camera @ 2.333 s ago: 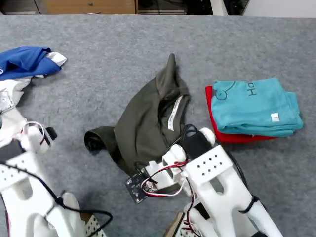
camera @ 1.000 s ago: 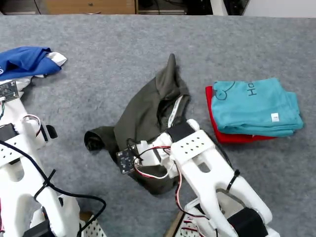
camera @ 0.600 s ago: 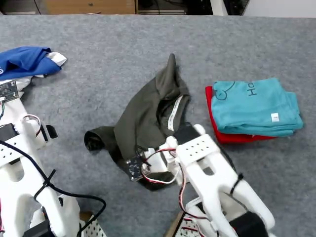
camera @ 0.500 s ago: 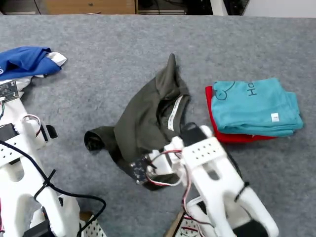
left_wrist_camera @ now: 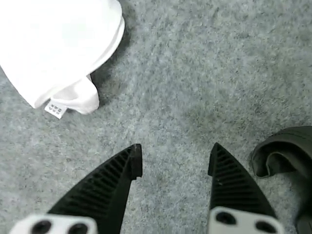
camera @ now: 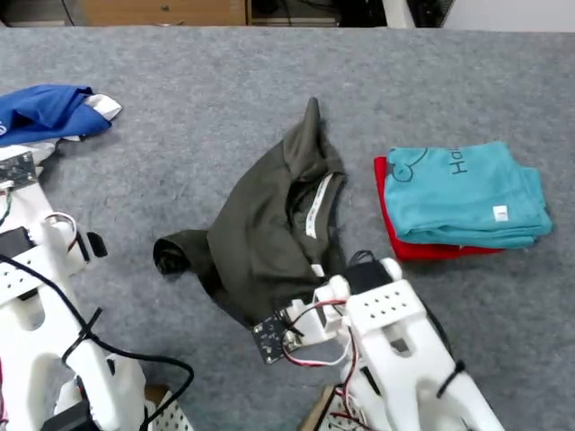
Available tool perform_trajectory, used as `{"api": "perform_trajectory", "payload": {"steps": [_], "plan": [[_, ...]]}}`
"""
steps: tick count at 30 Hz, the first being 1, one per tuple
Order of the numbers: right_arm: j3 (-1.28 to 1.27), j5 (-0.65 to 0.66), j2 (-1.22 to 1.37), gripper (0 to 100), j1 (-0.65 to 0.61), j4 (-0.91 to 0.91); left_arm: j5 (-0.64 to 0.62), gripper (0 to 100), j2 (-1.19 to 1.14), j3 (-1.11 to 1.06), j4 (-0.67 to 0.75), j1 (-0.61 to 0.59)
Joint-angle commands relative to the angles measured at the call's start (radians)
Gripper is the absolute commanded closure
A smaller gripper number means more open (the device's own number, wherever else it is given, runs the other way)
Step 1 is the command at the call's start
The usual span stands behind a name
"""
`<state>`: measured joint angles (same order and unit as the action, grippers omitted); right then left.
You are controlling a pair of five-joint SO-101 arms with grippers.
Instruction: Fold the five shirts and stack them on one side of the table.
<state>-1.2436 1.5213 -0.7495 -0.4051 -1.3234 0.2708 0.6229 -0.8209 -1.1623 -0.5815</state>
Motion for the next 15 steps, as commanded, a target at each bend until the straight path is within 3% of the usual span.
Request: {"api": "perform_trajectory", "payload": {"steps": [1,11,15], "plan": [[0.001,0.012,0.073,74.2,0.018,0.078,0.009,77,0.004,0.005,-0.002,-0.002],[0.079,0.006,0.295,74.3,0.018,0.204,0.009,77,0.004,0.005,0.0,0.0],[0.11,0.005,0.346,83.6,0.021,0.227,0.009,77,0.002,0.005,0.0,0.0]]}}
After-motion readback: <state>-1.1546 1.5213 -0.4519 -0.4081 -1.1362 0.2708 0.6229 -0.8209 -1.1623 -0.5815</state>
